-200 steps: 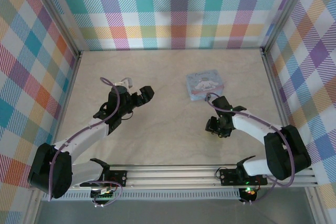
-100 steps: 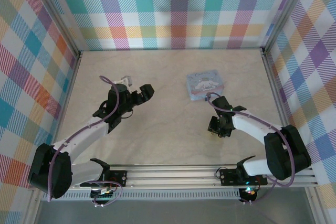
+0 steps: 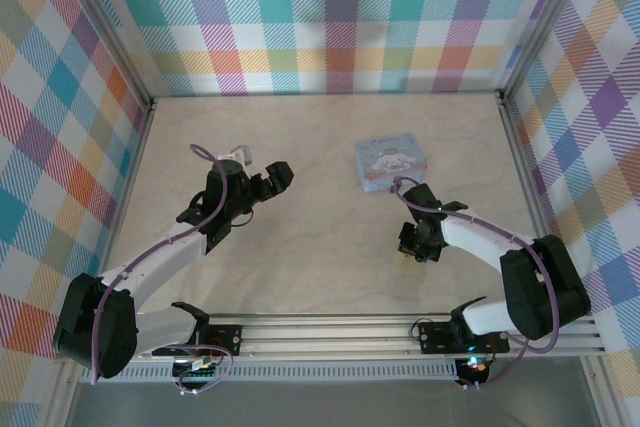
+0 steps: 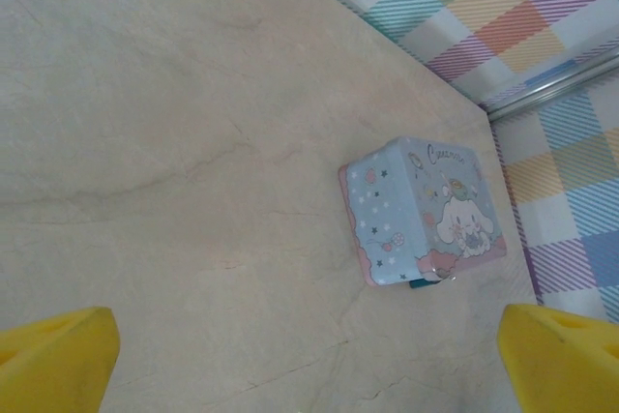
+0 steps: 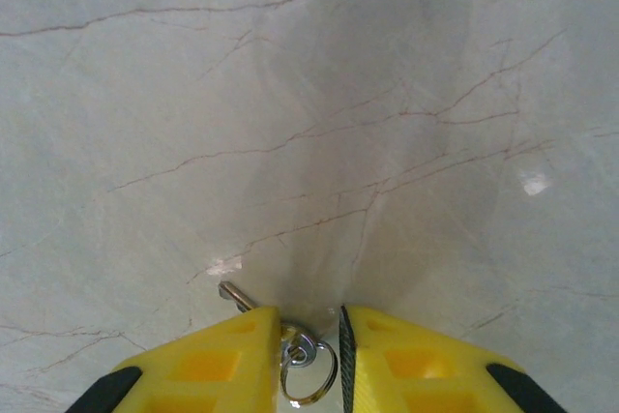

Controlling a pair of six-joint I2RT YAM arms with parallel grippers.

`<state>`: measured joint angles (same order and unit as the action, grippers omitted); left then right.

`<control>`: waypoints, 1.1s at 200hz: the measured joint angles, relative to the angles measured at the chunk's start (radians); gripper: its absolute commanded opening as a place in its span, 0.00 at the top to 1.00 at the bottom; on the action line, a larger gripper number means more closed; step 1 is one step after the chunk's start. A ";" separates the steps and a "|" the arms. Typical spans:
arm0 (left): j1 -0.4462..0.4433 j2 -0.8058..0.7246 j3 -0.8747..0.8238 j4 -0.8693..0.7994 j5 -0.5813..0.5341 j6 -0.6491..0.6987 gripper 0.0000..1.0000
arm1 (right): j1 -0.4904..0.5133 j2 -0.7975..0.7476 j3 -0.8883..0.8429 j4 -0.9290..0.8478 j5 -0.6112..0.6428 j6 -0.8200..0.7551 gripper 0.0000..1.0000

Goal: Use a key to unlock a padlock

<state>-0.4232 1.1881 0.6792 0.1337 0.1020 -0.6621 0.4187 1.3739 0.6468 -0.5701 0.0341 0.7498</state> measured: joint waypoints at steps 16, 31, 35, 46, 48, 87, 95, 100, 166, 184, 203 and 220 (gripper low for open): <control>0.000 0.000 0.000 -0.003 -0.007 0.001 0.00 | 0.000 0.000 0.000 0.000 0.000 0.003 0.80; 0.000 -0.002 0.000 -0.004 -0.011 0.001 0.00 | 0.000 0.000 -0.001 0.000 0.000 0.003 0.83; 0.000 -0.003 0.000 -0.004 -0.013 0.002 0.00 | 0.000 0.000 -0.001 0.000 0.000 0.005 0.83; 0.000 -0.005 0.000 -0.005 -0.015 0.003 0.00 | 0.001 0.000 -0.001 0.001 -0.001 0.007 0.85; 0.000 -0.006 0.000 -0.005 -0.015 0.003 0.00 | 0.001 0.000 -0.001 0.001 -0.001 0.007 0.85; 0.000 -0.013 0.000 -0.005 -0.017 0.004 0.00 | 0.018 0.000 -0.003 0.031 -0.032 0.023 0.91; 0.000 -0.014 0.001 -0.005 -0.017 0.004 0.00 | 0.022 0.001 -0.004 0.035 -0.038 0.025 0.93; 0.000 -0.014 0.001 -0.005 -0.017 0.004 0.00 | 0.023 0.001 -0.005 0.038 -0.042 0.026 0.94; 0.000 -0.027 0.001 -0.009 -0.016 0.003 0.00 | 0.029 -0.016 -0.019 0.066 -0.059 0.034 1.00; 0.000 -0.029 0.001 -0.008 -0.009 -0.005 0.00 | 0.031 -0.048 -0.039 0.084 -0.073 0.043 1.00; 0.000 -0.029 0.001 -0.002 0.017 -0.027 0.01 | 0.033 -0.095 -0.047 0.101 -0.089 0.059 1.00; 0.000 -0.020 0.009 0.013 0.056 -0.064 0.02 | 0.033 -0.137 -0.047 0.127 -0.108 0.078 1.00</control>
<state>-0.4232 1.1683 0.6884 0.1471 0.1577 -0.7261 0.4515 1.2373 0.6003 -0.4435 -0.0734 0.8276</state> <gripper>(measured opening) 0.984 0.054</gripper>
